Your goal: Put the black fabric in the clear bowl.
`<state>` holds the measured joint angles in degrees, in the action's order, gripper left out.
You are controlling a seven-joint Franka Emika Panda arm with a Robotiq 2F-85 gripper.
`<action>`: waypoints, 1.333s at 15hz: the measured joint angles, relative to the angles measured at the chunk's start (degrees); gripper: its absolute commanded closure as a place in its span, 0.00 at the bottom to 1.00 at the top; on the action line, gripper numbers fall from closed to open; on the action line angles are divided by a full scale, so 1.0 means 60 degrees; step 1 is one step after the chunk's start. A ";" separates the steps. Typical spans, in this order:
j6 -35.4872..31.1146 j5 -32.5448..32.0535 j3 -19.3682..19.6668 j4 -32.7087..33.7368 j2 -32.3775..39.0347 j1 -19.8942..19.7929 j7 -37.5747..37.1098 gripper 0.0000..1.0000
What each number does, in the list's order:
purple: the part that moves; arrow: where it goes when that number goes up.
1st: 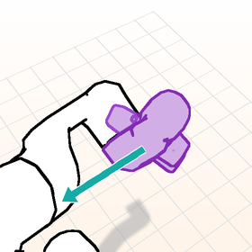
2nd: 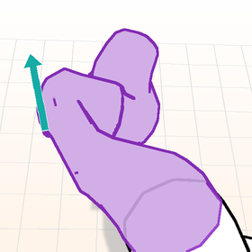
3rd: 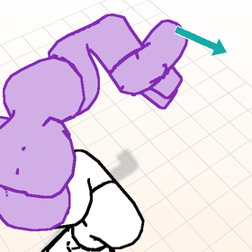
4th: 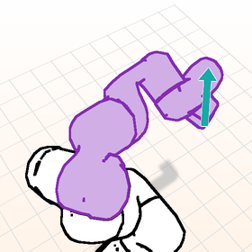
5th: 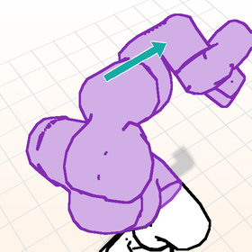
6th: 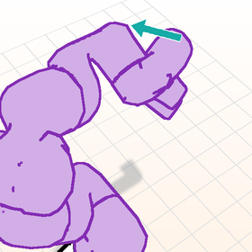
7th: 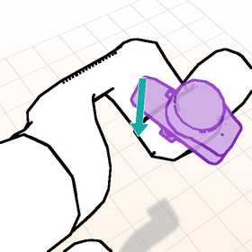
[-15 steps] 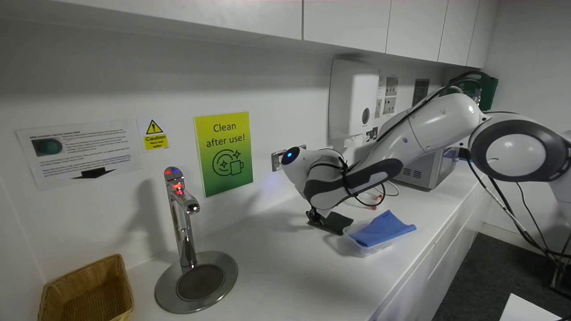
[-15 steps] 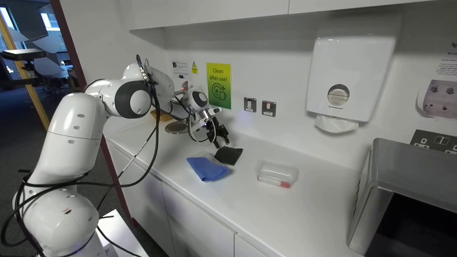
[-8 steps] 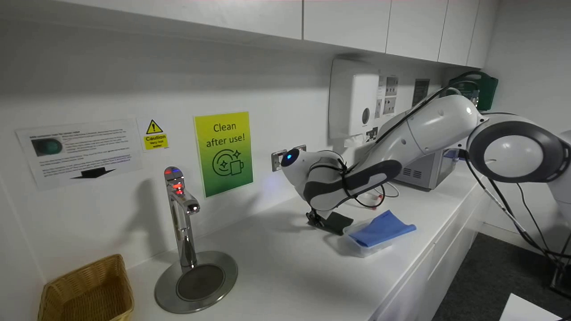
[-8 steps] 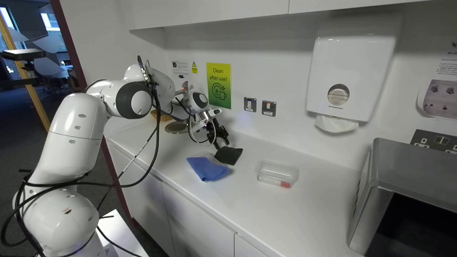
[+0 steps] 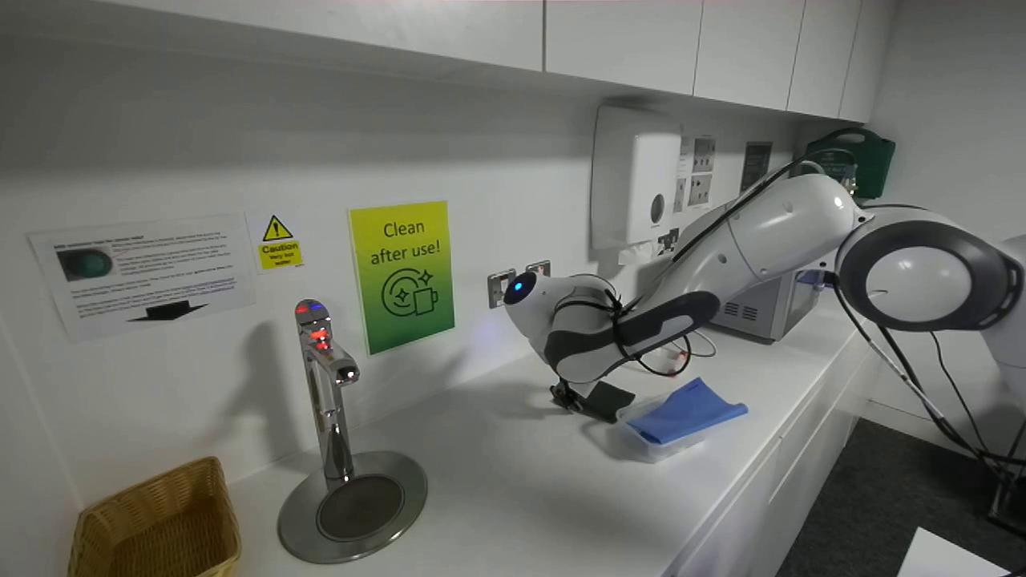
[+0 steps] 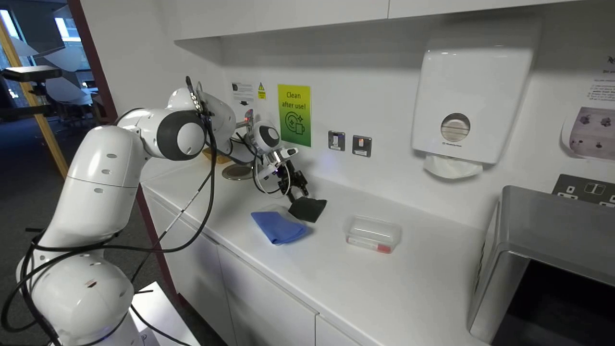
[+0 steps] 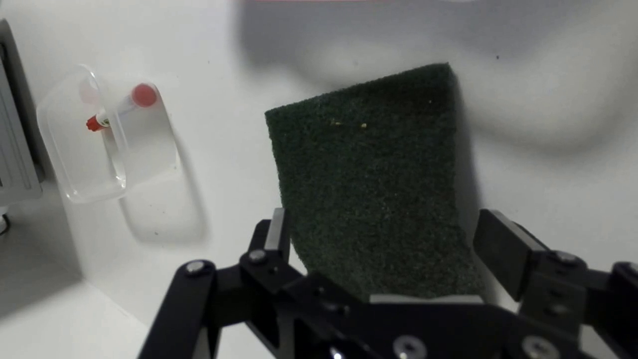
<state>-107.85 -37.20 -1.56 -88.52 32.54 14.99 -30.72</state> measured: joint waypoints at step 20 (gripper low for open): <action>0.0372 -0.0009 0.0425 -0.0016 0.0035 -0.0004 0.0992 0.00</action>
<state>-105.62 -37.25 0.98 -88.61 32.75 14.96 -24.77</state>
